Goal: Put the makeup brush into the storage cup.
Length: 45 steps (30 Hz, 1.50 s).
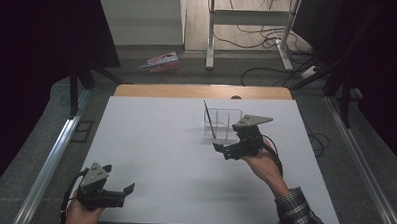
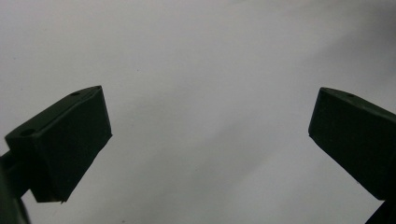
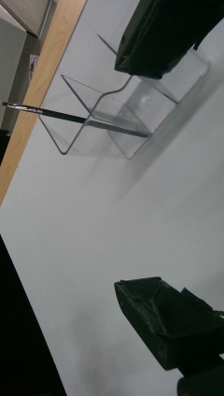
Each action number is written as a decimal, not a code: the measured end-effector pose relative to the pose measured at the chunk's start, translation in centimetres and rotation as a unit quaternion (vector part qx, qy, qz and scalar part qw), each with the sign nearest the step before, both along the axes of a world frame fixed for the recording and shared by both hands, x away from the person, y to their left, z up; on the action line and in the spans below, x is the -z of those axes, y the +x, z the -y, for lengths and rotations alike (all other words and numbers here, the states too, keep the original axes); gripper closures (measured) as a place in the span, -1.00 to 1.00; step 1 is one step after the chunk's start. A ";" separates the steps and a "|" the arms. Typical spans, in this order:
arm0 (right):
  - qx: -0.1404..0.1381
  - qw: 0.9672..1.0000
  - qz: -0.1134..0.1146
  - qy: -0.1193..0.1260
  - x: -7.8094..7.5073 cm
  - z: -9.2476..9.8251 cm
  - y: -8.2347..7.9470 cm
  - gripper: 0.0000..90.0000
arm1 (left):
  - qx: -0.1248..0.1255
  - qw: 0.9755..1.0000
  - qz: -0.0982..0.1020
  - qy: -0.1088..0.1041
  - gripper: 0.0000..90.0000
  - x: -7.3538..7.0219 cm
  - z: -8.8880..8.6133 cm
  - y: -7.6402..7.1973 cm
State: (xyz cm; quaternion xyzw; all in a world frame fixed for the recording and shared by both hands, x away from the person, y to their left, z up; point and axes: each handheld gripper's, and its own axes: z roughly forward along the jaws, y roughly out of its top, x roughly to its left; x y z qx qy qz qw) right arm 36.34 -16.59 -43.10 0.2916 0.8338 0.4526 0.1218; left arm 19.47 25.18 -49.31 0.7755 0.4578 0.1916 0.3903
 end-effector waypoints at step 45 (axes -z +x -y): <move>0.049 0.998 -0.008 -0.030 1.9 6.6 -6.0 -1.00 | -0.008 1.000 0.016 0.003 -1.00 -0.3 -0.5 -0.1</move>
